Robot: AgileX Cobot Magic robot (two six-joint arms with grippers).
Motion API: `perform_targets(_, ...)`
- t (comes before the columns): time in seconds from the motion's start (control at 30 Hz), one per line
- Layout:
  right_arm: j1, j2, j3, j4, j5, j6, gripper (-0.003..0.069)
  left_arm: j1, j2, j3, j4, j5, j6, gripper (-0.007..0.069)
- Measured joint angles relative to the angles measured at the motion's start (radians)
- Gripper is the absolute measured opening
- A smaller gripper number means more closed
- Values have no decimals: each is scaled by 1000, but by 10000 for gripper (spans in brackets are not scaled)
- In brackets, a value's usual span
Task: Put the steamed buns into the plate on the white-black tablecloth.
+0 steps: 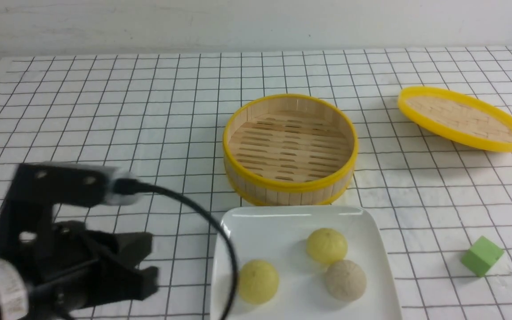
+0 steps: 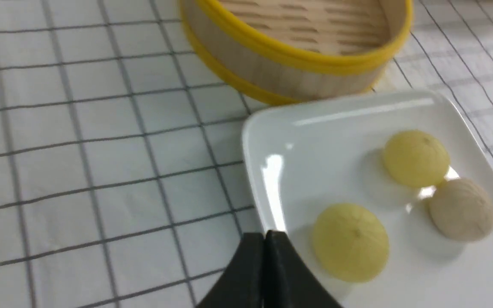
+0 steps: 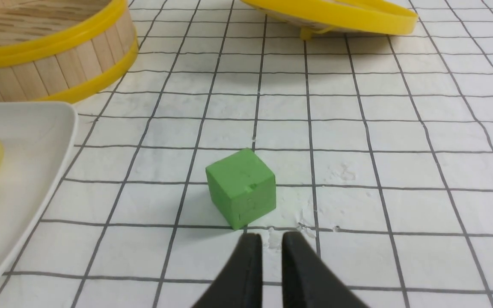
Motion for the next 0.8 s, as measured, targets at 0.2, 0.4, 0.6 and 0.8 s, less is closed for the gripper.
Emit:
perform_targets(0.2, 0, 0, 0, 0, 2, 0, 99, 273, -281, 256, -44, -85, 98, 20)
perform_targets(0.4, 0, 0, 0, 0, 2, 0, 106, 484, -599, 445, -89, -49, 267, 28)
perform_targets(0.6, 0, 0, 0, 0, 3, 0, 111, 553, -768, 454, -72, 75, 312, 31)
perform_targets(0.8, 0, 0, 0, 0, 3, 0, 118, 555, -777, 454, -60, 96, 320, 36)
